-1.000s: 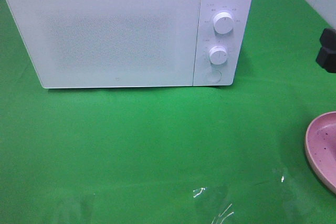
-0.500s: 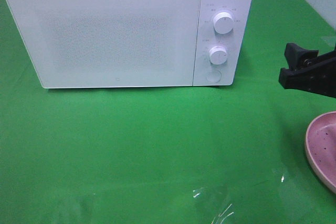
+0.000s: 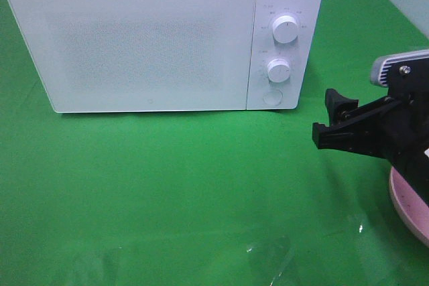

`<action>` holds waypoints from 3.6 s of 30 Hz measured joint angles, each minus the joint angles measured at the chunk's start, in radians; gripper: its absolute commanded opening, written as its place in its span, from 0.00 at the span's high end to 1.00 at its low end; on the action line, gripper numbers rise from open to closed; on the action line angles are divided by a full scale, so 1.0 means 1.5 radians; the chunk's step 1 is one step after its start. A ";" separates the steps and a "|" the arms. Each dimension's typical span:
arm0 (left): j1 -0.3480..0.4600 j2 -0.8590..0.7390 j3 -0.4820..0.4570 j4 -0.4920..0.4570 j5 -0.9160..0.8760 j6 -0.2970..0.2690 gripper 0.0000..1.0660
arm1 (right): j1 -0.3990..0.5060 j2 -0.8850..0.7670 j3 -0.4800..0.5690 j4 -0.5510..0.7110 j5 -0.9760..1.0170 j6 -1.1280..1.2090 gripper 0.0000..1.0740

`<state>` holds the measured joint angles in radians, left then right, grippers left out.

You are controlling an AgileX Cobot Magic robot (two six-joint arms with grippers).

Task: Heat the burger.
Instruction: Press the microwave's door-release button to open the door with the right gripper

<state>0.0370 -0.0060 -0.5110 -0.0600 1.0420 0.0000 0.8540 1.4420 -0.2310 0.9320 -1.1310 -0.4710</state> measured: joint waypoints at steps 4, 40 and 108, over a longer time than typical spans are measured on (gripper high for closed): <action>0.000 0.000 0.000 0.000 0.000 0.000 0.15 | 0.023 0.021 -0.014 0.023 -0.003 0.000 0.32; 0.000 0.000 0.000 0.000 0.000 0.000 0.15 | 0.059 0.097 -0.065 0.036 0.041 0.915 0.83; 0.000 0.000 0.000 0.000 0.000 0.000 0.15 | -0.149 0.322 -0.263 -0.185 0.179 1.204 1.00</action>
<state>0.0370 -0.0060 -0.5110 -0.0600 1.0420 0.0000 0.6300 1.9250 -0.6260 0.6540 -0.8620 1.3350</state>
